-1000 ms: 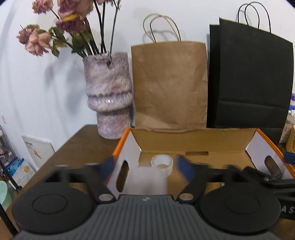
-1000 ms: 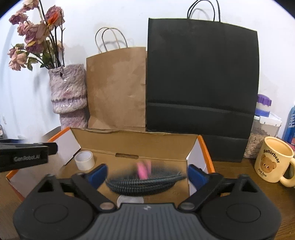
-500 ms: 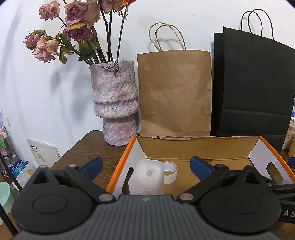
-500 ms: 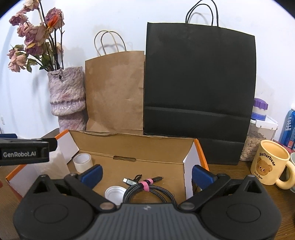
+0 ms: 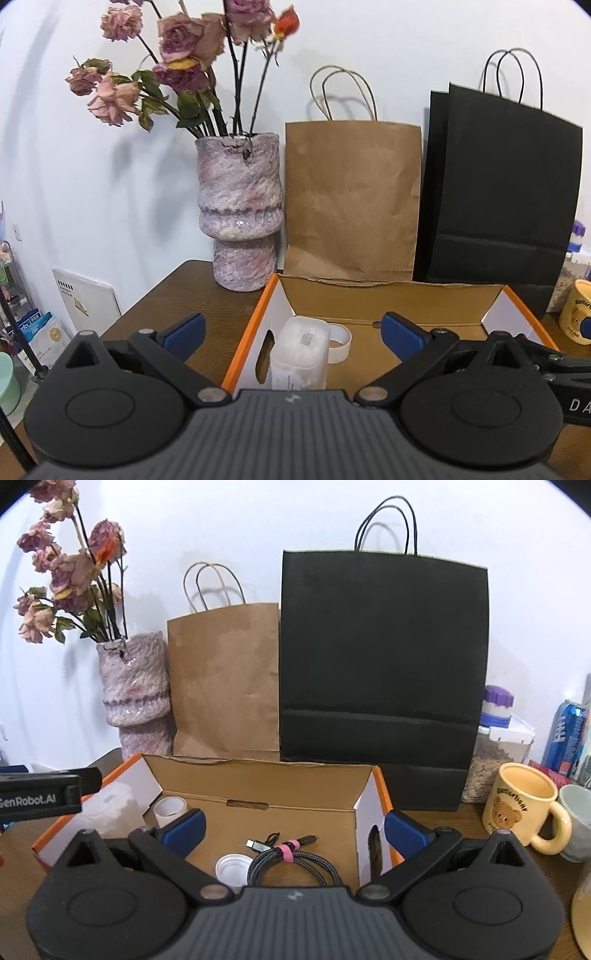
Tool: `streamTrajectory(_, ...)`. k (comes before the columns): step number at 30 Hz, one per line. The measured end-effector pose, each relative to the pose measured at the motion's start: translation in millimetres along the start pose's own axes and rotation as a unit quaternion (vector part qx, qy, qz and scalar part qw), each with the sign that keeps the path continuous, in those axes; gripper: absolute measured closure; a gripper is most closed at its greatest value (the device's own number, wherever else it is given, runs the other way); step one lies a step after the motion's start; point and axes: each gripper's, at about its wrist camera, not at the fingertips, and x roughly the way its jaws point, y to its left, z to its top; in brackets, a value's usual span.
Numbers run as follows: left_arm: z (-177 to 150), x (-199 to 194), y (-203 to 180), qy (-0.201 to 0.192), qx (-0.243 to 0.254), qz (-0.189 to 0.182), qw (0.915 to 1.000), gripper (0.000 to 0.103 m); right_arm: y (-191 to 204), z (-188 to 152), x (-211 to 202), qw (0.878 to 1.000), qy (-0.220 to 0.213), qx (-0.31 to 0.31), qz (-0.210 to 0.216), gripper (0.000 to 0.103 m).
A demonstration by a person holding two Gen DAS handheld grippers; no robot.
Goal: Organize rigid objects
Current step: 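Lower the container into the box with the left tool while the right tool drops the cable, then move both tools back toward the remaining objects on the table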
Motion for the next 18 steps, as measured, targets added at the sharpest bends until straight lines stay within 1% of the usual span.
streamTrajectory(4, -1, -14, 5, -0.005, -0.003, -0.004, 1.0000, 0.000, 0, -1, -18, 1.000, -0.007, -0.005, 0.002, 0.000)
streamTrajectory(11, -12, -33, 13, -0.003, 0.005, -0.010, 0.9999, 0.000, 4, -9, -52, 0.999, -0.017, -0.025, 0.009, 0.000)
streamTrajectory(18, -21, -57, 28, -0.002, -0.003, -0.018, 0.9998, 0.000, 5, -20, -87, 0.999, -0.024, -0.041, 0.011, 0.000)
